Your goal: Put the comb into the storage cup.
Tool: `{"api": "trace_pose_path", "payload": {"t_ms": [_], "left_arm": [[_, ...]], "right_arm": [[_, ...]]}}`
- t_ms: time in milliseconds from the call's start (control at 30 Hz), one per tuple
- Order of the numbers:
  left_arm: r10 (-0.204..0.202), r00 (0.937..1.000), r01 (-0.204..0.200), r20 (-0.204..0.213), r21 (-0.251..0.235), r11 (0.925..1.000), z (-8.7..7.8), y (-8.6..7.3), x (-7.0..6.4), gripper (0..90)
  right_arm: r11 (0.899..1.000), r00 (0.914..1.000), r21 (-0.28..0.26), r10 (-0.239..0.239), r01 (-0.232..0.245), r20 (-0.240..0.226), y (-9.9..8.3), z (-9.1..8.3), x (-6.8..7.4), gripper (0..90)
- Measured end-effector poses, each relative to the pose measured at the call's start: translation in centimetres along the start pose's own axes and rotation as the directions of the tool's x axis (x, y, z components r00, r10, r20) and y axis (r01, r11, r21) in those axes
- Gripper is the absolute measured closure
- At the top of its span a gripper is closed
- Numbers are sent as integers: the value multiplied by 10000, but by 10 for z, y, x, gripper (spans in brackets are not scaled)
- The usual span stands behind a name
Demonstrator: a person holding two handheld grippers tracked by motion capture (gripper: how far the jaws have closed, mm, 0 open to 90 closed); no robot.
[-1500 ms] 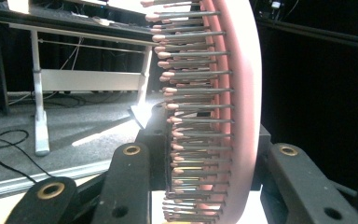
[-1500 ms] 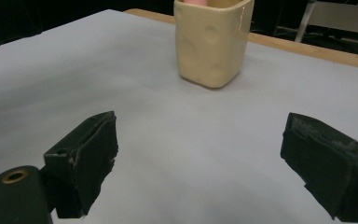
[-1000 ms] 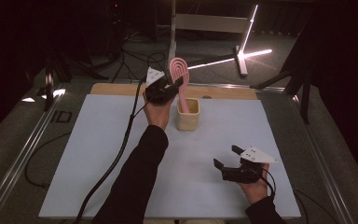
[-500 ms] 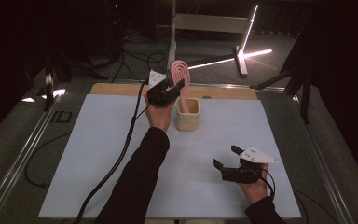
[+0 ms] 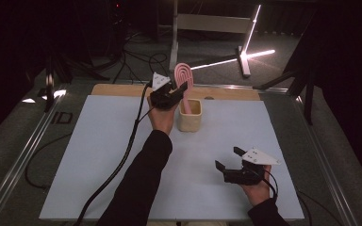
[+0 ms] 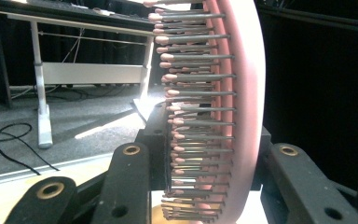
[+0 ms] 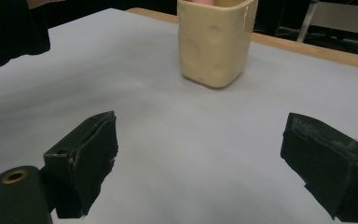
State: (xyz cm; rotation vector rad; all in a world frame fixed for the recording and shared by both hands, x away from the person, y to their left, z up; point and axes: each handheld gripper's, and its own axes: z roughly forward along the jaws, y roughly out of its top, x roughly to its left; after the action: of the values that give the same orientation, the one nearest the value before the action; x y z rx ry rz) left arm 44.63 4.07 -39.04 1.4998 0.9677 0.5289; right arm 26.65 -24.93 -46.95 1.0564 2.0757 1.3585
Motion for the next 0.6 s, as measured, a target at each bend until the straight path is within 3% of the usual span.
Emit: {"api": "trace_pose_path", "payload": {"t_ms": [600], "left_arm": [[114, 9999, -115, 19, 222, 9997, 5, -9, -6, 648]], "right_arm": [[10000, 10000, -11, 11, -11, -11, 0, 0, 0, 108]]}}
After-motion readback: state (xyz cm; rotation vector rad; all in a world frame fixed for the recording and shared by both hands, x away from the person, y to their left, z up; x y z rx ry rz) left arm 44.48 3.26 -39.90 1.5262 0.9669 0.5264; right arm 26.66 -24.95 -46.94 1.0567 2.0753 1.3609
